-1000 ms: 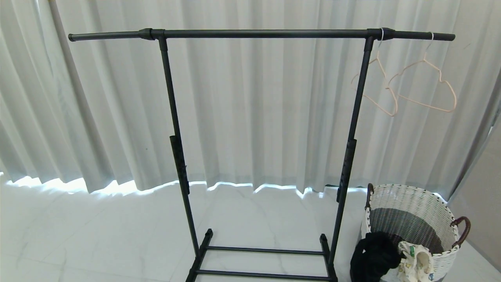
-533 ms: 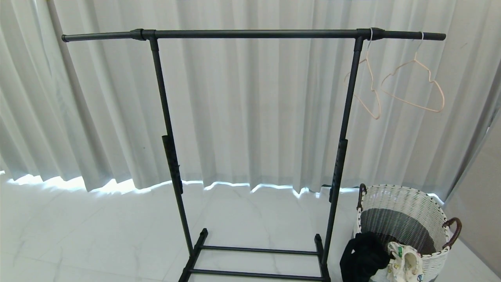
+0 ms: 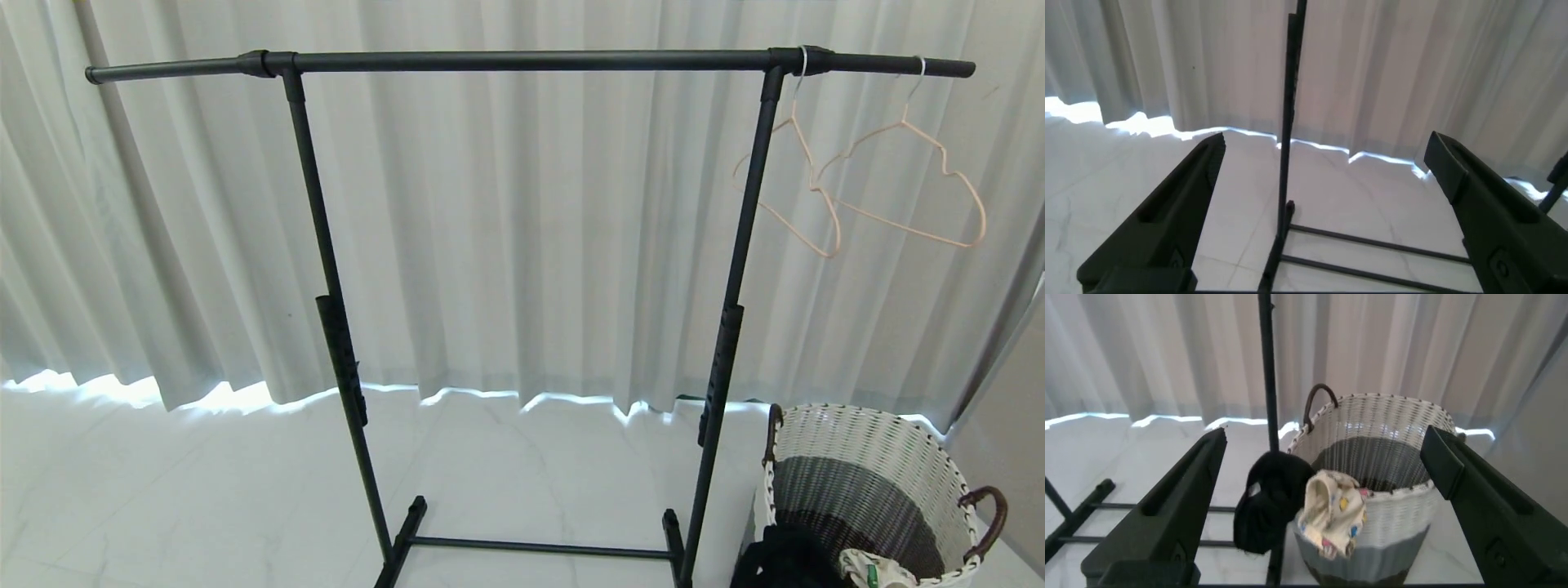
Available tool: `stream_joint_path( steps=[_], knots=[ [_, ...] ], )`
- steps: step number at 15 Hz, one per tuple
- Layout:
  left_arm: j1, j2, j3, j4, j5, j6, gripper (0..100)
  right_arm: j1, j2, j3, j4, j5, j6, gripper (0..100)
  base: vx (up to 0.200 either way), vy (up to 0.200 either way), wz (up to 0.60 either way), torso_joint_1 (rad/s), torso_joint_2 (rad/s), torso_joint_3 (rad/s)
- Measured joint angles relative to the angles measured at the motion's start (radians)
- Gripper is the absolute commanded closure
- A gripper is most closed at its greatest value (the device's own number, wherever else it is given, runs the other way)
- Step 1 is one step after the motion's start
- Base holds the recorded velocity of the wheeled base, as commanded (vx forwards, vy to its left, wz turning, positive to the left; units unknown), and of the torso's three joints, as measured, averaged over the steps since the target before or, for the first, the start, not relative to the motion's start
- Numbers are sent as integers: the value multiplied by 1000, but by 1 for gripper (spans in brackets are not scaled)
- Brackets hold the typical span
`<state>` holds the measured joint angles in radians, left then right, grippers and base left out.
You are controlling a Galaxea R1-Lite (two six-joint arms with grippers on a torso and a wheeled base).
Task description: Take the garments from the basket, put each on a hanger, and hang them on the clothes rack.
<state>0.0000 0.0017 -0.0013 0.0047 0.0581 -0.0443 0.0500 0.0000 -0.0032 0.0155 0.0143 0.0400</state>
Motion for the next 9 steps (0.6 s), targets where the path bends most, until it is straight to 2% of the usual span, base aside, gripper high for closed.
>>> stream_joint_path(
  steps=[5,7,9],
  knots=[
    [1,0,1,0,-1,9,0,5,0,0,-4,2,-61,0,0,0,0,0,0,0],
    [1,0,1,0,-7,52,0,5,0,0,-5,2,-60,0,0,0,0,0,0,0],
    [0,0,1,0,-9,58,0,11,0,-3,-9,19,-57,0,0,0,0,0,0,0]
  ],
)
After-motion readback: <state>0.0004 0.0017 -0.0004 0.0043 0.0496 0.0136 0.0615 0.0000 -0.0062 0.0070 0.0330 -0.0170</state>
